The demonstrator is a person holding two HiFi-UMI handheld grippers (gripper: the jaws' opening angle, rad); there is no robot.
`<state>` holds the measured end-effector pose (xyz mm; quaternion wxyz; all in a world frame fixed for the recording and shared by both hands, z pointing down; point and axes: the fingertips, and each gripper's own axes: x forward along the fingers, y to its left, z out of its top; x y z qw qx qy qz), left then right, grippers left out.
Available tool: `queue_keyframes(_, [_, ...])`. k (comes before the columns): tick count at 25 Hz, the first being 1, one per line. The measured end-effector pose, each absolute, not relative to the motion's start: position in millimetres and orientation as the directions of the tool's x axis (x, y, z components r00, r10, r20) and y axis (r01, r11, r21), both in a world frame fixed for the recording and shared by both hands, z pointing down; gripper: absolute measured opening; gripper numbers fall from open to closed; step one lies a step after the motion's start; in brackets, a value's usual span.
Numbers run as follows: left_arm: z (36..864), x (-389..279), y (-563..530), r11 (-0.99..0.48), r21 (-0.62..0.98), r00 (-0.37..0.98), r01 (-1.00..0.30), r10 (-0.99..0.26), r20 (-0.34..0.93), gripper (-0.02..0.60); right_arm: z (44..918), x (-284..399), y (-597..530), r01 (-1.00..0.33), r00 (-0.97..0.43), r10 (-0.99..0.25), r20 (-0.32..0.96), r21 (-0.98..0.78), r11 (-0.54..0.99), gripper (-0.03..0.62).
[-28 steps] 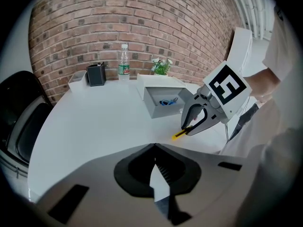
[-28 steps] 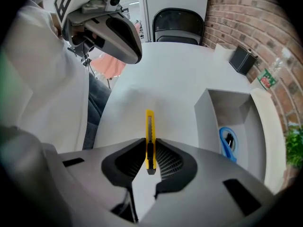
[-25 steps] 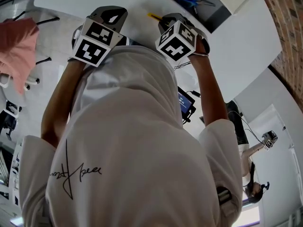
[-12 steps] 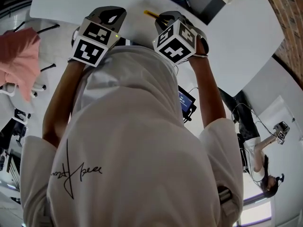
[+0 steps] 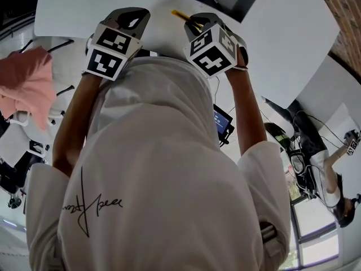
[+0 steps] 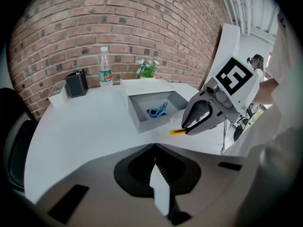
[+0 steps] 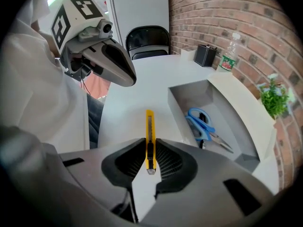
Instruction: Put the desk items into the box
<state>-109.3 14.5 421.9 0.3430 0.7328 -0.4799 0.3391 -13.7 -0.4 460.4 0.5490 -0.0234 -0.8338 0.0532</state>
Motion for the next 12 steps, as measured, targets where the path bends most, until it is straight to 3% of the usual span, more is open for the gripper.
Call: queue_keyframes(12, [420, -97, -9, -0.353, 0.174, 0.335, -0.919, -0.469, 0.817, 0.006, 451, 0, -15, -0.123, -0.44, 0.045, 0.897, -0.111, 0.986, 0.081])
